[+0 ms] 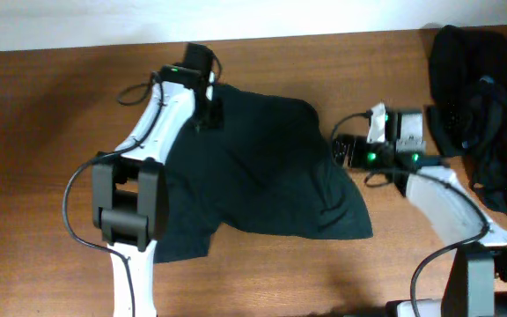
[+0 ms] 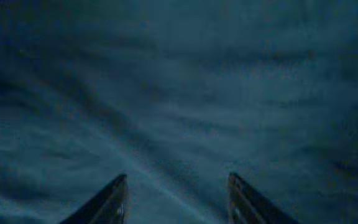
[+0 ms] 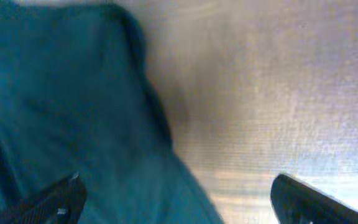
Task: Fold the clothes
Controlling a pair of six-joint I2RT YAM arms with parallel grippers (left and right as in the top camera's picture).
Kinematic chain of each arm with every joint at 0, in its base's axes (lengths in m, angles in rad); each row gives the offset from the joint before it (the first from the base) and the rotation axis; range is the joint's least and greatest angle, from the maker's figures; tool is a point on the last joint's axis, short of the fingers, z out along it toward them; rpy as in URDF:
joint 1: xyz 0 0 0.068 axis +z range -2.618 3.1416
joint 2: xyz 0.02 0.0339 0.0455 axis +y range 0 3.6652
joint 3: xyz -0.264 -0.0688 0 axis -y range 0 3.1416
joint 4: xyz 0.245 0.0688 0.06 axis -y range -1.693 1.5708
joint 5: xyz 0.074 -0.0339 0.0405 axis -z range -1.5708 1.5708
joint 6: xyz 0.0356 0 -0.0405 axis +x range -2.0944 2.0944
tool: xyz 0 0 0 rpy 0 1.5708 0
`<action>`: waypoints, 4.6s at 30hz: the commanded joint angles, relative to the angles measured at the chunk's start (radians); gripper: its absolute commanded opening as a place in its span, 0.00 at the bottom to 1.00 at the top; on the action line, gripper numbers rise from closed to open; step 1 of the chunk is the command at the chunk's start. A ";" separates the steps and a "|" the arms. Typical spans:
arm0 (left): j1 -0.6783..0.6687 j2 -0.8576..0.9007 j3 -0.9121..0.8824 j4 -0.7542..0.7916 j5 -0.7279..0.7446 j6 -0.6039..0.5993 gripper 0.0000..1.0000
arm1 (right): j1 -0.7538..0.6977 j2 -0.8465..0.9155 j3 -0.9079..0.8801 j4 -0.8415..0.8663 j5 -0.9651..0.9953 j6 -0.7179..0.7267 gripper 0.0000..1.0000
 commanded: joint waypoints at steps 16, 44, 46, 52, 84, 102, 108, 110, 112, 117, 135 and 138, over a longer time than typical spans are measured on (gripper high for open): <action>-0.001 -0.013 -0.252 0.285 0.071 -0.106 0.34 | 0.003 0.527 0.853 -0.413 0.060 -0.312 0.73; -0.001 -0.013 -0.343 0.406 0.071 -0.106 0.57 | 0.116 0.705 0.851 -0.359 0.152 -0.485 0.53; -0.001 -0.013 -0.343 0.406 0.071 -0.106 0.57 | 0.116 0.723 0.851 -0.354 0.152 -0.485 0.53; -0.001 -0.013 -0.343 0.408 0.071 -0.106 0.57 | 0.116 0.738 0.851 -0.358 0.141 -0.484 0.52; -0.002 -0.013 -0.343 0.413 0.071 -0.106 0.57 | 0.116 0.787 0.917 -0.434 0.046 -0.428 0.49; -0.001 -0.013 -0.343 0.413 0.070 -0.106 0.57 | 0.100 0.828 0.946 -0.425 0.122 -0.428 0.04; -0.001 -0.013 -0.343 0.414 0.070 -0.106 0.57 | 0.073 0.828 0.981 -0.393 0.257 -0.428 0.04; -0.001 -0.013 -0.343 0.414 0.070 -0.106 0.57 | 0.064 0.828 0.983 -0.374 0.283 -0.428 0.04; -0.001 -0.013 -0.343 0.414 0.070 -0.106 0.57 | 0.053 0.828 0.983 -0.352 0.284 -0.429 0.04; 0.000 -0.013 -0.343 0.414 0.069 -0.106 0.57 | 0.042 0.828 0.983 -0.301 0.284 -0.434 0.04; -0.001 -0.013 -0.343 0.413 0.063 -0.106 0.57 | 0.042 0.828 0.983 -0.140 0.449 -0.658 0.04; 0.000 -0.013 -0.343 0.413 0.063 -0.106 0.57 | 0.042 0.828 0.983 -0.092 0.474 -0.645 0.05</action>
